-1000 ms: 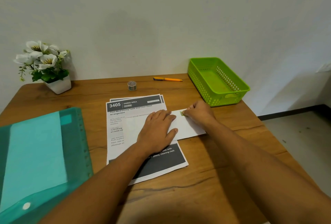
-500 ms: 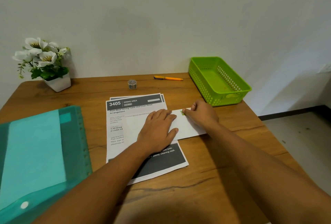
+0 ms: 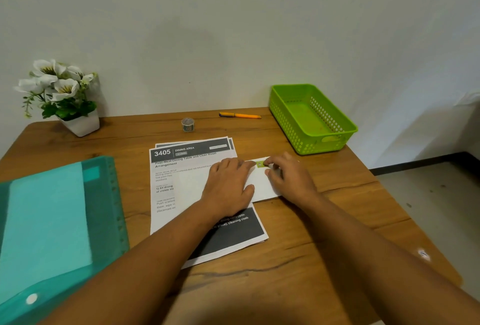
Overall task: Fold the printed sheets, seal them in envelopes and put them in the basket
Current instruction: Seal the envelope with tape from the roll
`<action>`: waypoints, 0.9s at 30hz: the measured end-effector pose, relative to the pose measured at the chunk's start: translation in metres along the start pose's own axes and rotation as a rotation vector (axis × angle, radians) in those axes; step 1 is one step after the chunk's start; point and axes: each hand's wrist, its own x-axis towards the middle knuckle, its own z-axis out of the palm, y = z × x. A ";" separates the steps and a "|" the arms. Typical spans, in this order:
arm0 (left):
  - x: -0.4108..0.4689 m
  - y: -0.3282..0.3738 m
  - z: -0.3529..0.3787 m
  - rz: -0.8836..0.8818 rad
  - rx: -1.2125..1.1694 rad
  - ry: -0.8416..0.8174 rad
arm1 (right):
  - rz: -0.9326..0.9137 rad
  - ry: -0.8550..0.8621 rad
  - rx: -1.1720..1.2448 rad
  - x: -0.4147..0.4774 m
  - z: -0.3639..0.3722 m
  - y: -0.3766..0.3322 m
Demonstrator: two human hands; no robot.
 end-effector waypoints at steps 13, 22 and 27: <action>0.020 0.009 0.014 0.025 0.181 0.025 | -0.124 -0.055 -0.506 -0.006 -0.001 -0.012; 0.019 0.010 0.014 0.014 0.190 0.004 | -0.181 -0.082 -0.431 -0.006 -0.007 -0.003; 0.019 0.009 0.014 0.007 0.160 0.005 | -0.165 -0.091 -0.479 -0.007 -0.006 -0.009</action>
